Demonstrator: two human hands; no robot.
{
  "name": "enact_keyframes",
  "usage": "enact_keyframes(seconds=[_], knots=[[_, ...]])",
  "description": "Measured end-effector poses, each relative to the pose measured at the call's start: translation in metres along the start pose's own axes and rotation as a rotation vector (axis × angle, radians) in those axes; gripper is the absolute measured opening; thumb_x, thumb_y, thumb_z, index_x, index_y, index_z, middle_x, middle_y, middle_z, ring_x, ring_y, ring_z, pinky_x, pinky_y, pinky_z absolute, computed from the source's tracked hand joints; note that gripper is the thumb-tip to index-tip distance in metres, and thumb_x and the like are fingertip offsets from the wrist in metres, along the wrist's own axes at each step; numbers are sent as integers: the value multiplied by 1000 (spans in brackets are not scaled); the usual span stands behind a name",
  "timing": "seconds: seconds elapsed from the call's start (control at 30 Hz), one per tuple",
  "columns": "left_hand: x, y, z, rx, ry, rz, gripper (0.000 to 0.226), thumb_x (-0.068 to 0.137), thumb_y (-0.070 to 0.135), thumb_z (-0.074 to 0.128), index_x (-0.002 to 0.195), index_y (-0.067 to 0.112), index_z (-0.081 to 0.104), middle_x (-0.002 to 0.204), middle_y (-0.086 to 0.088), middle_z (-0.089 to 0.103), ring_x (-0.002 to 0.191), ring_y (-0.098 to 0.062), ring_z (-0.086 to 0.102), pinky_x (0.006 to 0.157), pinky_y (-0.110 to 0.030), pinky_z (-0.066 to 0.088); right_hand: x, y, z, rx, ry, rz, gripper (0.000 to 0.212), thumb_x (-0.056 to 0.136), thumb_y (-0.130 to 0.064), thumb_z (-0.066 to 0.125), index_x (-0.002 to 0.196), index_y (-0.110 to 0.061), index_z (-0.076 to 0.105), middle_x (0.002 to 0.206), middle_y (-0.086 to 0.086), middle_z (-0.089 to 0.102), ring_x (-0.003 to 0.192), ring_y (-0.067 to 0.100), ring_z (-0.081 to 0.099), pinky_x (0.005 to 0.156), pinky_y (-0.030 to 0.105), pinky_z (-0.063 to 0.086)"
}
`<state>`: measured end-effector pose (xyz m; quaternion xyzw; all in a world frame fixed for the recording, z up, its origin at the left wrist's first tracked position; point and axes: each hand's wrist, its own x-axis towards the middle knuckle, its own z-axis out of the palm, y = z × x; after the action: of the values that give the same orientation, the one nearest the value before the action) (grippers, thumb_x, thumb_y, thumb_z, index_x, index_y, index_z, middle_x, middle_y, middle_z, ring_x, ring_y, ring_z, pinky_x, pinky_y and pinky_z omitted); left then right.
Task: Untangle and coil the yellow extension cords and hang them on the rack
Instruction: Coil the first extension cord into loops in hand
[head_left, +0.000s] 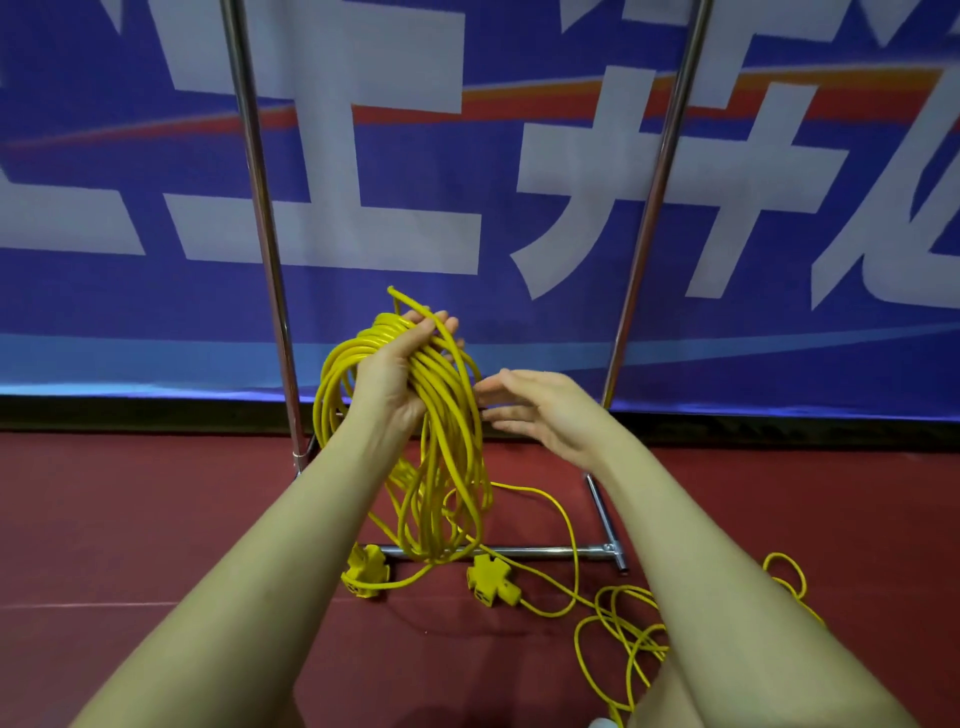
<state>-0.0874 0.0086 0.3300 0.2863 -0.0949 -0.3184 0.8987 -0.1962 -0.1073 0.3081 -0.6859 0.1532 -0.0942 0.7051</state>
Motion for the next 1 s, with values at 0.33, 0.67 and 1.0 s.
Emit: enact_keyframes(seconds=[0.33,0.67,1.0], knots=[[0,18,-9,-57,36,60,15,95,-2,44,95,8,54,70,-3,72,67,-13,71,68,-30,57,6,-3,29,-84,-36,-81,7,87,-4,62,83,-10,63,74,1,64,57,6,59,67,24,53],[-5,24,-21,352,-29,-165,14,95,6,43,91,8,57,59,2,67,38,-6,50,47,-19,47,-4,-35,10,587,44,-209,19,101,-14,34,92,-9,50,49,-4,37,36,5,26,36,17,22],[-8,11,-36,603,-260,-434,22,91,-8,40,88,4,58,85,-13,73,76,-20,72,76,-29,56,8,-38,1,1174,233,-284,28,101,-8,27,77,-11,41,54,0,37,40,11,34,54,24,31]])
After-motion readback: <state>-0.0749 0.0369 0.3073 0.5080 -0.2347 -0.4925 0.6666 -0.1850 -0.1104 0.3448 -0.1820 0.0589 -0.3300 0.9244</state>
